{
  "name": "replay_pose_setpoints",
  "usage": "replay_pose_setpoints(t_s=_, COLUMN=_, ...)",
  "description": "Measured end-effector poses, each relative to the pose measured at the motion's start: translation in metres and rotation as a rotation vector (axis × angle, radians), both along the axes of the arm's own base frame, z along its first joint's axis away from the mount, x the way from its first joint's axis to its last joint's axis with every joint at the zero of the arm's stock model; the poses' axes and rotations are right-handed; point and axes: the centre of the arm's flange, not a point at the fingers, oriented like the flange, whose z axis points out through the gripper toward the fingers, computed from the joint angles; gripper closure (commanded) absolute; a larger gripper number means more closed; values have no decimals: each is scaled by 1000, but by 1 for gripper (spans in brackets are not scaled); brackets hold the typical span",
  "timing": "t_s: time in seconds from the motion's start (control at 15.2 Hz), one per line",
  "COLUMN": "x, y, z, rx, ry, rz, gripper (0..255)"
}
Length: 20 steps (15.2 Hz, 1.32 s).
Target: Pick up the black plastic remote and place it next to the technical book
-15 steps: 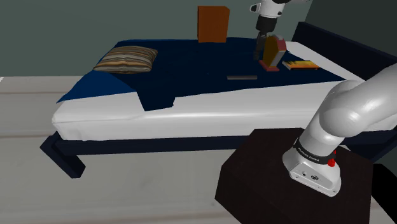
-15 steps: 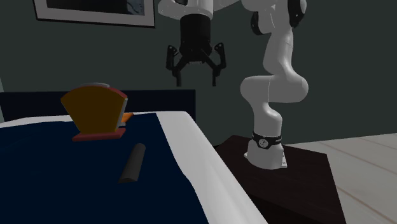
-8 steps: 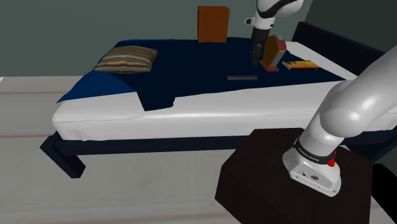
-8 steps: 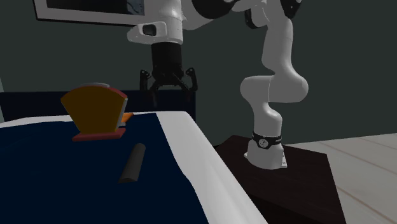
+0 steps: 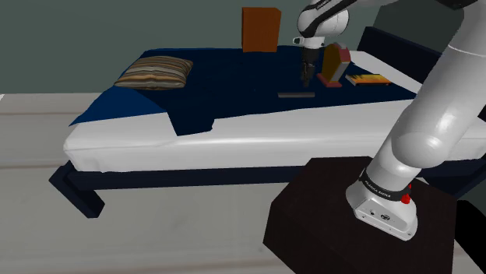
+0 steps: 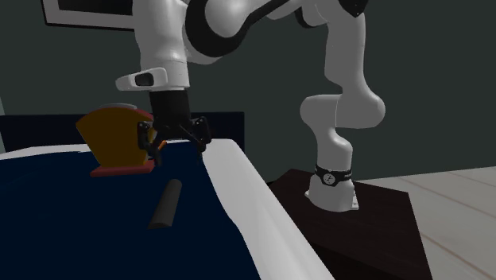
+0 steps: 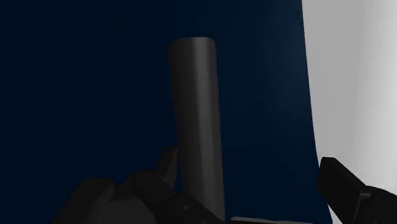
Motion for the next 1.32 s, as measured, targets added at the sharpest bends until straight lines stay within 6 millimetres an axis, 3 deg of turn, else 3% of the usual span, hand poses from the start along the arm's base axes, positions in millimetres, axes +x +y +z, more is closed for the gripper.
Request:
replay_pose_setpoints(t_s=0.2, x=22, y=-20, z=-26, rx=2, ry=13, rz=43, gripper=0)
replay_pose_setpoints(t_s=0.66, x=22, y=-23, z=-64, rx=3, ry=16, rz=55, gripper=0)
replay_pose_setpoints(t_s=1.12, x=22, y=-23, z=-72, rx=3, ry=16, rz=55, gripper=0)
replay_pose_setpoints(t_s=1.19, x=22, y=-23, z=-72, rx=3, ry=16, rz=55, gripper=255)
replay_pose_setpoints(t_s=1.32, x=23, y=-24, z=-70, rx=0, ry=11, rz=54, gripper=255)
